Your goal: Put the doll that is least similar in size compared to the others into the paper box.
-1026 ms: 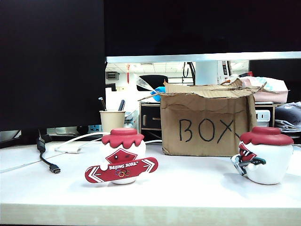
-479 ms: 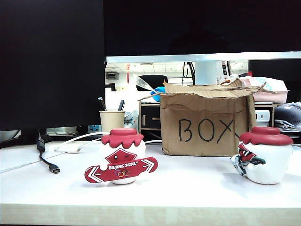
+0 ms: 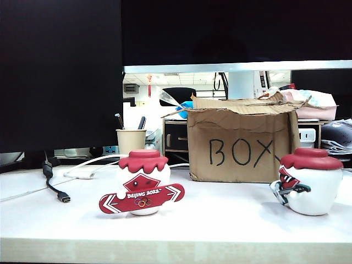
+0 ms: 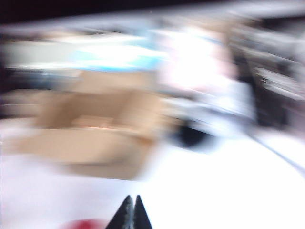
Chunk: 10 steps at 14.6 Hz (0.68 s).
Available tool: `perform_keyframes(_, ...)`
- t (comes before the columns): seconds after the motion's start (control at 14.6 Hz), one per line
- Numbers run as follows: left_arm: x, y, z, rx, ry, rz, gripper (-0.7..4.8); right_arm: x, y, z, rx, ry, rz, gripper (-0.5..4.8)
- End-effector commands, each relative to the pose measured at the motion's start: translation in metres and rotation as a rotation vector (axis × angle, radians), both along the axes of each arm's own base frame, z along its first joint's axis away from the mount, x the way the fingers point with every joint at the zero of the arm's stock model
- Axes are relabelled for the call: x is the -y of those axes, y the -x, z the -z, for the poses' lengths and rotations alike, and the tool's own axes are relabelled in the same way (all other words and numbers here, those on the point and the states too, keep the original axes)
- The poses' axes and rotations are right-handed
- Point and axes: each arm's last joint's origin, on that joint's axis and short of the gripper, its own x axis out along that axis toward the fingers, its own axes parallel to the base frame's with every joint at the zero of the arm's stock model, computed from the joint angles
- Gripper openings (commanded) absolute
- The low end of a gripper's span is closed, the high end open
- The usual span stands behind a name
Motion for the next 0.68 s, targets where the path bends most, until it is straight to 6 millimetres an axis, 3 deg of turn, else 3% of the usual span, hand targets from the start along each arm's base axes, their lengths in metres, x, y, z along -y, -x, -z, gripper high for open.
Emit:
perform_keyframes(0.07, 0.000, 0.000, -0.002, 0.012, -0.001, 0.007, -0.05, 0.005, -0.029, 0.026, 0.138, -0.036, 0.139, -0.05)
perform_keyframes(0.27, 0.000, 0.000, -0.002, 0.012, -0.001, 0.007, -0.05, 0.008, -0.048, 0.068, 0.270, 0.002, 0.106, -0.05)
perform_keyframes(0.55, 0.000, 0.000, -0.002, 0.012, -0.001, 0.007, -0.05, 0.009, -0.059, 0.111, 0.171, 0.005, 0.115, -0.05)
perform_keyframes(0.68, 0.000, 0.000, -0.002, 0.012, -0.001, 0.007, -0.05, 0.009, -0.059, 0.115, 0.126, 0.006, 0.113, -0.06)
